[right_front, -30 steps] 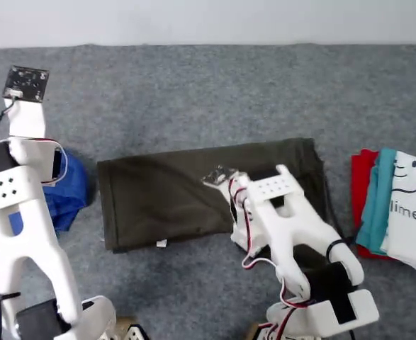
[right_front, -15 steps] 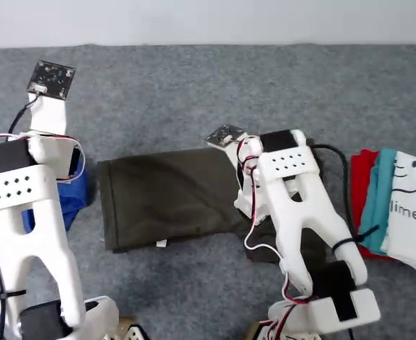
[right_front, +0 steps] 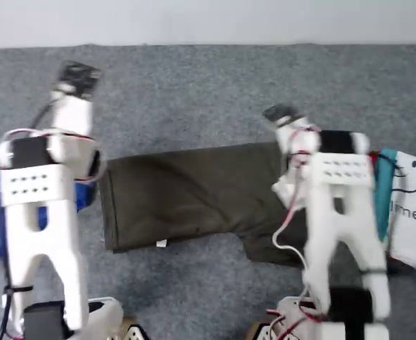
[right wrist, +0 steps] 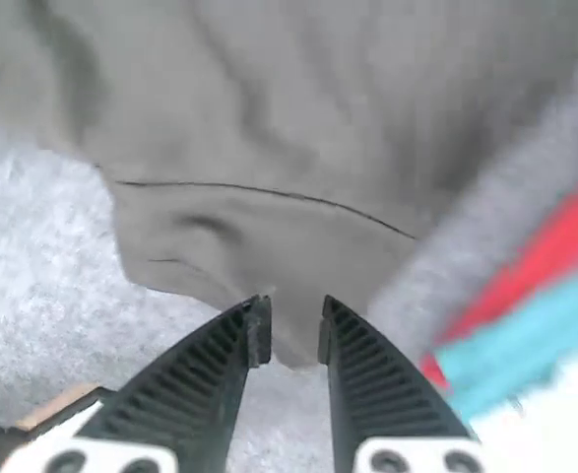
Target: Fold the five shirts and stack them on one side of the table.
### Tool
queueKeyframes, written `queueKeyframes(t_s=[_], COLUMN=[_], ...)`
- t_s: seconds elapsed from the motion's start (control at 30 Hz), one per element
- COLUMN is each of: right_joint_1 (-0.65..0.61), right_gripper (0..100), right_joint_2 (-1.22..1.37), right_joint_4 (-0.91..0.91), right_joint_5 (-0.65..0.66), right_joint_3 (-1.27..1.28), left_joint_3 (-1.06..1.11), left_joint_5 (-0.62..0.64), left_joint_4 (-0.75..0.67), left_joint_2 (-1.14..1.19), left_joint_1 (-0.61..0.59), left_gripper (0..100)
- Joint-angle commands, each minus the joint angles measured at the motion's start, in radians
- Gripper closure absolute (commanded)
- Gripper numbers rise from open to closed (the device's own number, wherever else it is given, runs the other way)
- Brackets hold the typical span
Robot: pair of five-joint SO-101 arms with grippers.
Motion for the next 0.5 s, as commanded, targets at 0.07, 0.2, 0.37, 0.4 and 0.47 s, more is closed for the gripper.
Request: queueKeyframes(t_s=[0.07, 0.2, 0.37, 0.4, 0.47], right_joint_1=[0.143, 0.239, 0.302, 0.312, 0.340], right_gripper=[90.2, 97.2, 99.1, 99.0, 98.9], right_joint_2=[-0.240, -0.401, -0.572, -0.602, -0.664], right_joint_4=[0.085, 0.077, 0.081, 0.082, 0.082], right_joint_5=[0.003, 0.005, 0.009, 0.009, 0.009], right_joint_3=[-0.155, -0.196, -0.216, -0.219, -0.219], left_joint_3=[-0.005, -0.005, -0.005, -0.005, -0.005], left_joint_5=[-0.002, -0.002, 0.078, 0.097, 0.120], left_joint_4=[-0.031, -0.109, -0.210, -0.224, -0.252], left_joint_2=[-0.031, -0.029, 0.034, 0.061, 0.117], left_joint_1=[0.295, 0.485, 0.683, 0.713, 0.773], left_gripper=[97, 97, 97, 97, 97])
